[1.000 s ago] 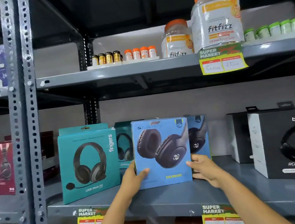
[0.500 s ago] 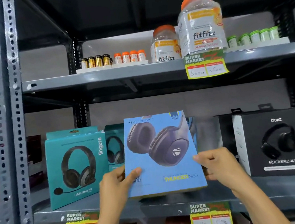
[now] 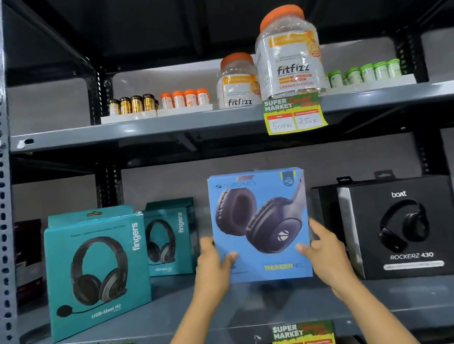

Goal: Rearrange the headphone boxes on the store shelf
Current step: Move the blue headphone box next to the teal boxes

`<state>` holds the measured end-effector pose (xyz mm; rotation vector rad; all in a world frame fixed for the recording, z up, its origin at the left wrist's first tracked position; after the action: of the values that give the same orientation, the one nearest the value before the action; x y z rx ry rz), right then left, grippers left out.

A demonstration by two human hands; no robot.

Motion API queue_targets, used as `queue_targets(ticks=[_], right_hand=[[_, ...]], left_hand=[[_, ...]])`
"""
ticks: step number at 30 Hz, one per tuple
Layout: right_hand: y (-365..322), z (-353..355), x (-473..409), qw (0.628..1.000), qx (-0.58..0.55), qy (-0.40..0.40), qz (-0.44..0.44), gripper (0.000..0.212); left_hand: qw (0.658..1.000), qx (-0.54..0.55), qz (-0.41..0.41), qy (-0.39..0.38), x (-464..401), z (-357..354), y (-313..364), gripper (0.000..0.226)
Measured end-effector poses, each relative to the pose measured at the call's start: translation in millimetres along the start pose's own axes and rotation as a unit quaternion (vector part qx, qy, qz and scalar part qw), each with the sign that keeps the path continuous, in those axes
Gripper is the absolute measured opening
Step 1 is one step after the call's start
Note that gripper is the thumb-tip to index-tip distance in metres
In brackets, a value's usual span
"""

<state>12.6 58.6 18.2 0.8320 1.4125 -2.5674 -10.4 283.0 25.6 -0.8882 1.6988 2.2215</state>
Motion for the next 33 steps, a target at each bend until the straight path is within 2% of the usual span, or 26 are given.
queue_targets(ticks=[4,11,14,16,17,19,21,22,24,26,30,33], right_hand=[[27,8,-19,0.999,0.016,-0.007,-0.042,0.068],[47,-4,-19,0.997,0.054,-0.014,-0.062,0.065],[47,-1,-15,0.996,0.054,-0.03,-0.063,0.071],[43,1,-9,0.996,0.058,-0.039,-0.058,0.079],[40,2,-4,0.996,0.072,-0.016,-0.044,0.082],[24,1,9,0.993,0.083,0.081,0.031,0.08],[3,-1,24,0.974,0.057,0.173,0.132,0.07],[-7,-6,31,0.967,0.036,0.188,0.171,0.065],[-28,-19,43,0.964,-0.011,0.164,0.208,0.06],[-47,-37,52,0.969,-0.056,0.107,0.217,0.059],[-76,-84,61,0.98,-0.12,-0.031,0.156,0.055],[-97,-127,68,0.975,-0.132,-0.145,0.109,0.054]], left_hand=[[0.999,-0.002,0.034,-0.018,-11,-41,-3,0.027],[0.995,-0.032,0.078,-0.05,-12,-53,-30,0.027],[0.994,-0.023,0.09,-0.06,-12,-54,-27,0.029],[0.992,-0.022,0.097,-0.072,-6,-45,-25,0.04],[0.995,-0.031,0.078,-0.059,-2,-37,-25,0.051],[0.997,-0.067,-0.029,0.034,12,-10,-25,0.067],[0.972,-0.111,-0.137,0.153,26,23,-22,0.068],[0.958,-0.12,-0.154,0.212,34,42,-23,0.067],[0.933,-0.1,-0.146,0.314,46,82,-28,0.068],[0.913,-0.099,-0.142,0.371,55,117,-38,0.068],[0.917,-0.115,-0.074,0.375,58,166,-55,0.068],[0.922,-0.107,-0.055,0.368,49,193,-62,0.066]])
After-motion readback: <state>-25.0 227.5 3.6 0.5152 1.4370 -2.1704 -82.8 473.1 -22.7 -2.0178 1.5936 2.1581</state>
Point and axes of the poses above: each hand's wrist, its own x-axis away from the middle knuckle, its own z-axis out of the back of the hand, y = z × x, the point moved 1 cm from there along -x, towards the middle knuckle, and after that the axes turned 13 degrees about x, right-handed, at the moved point
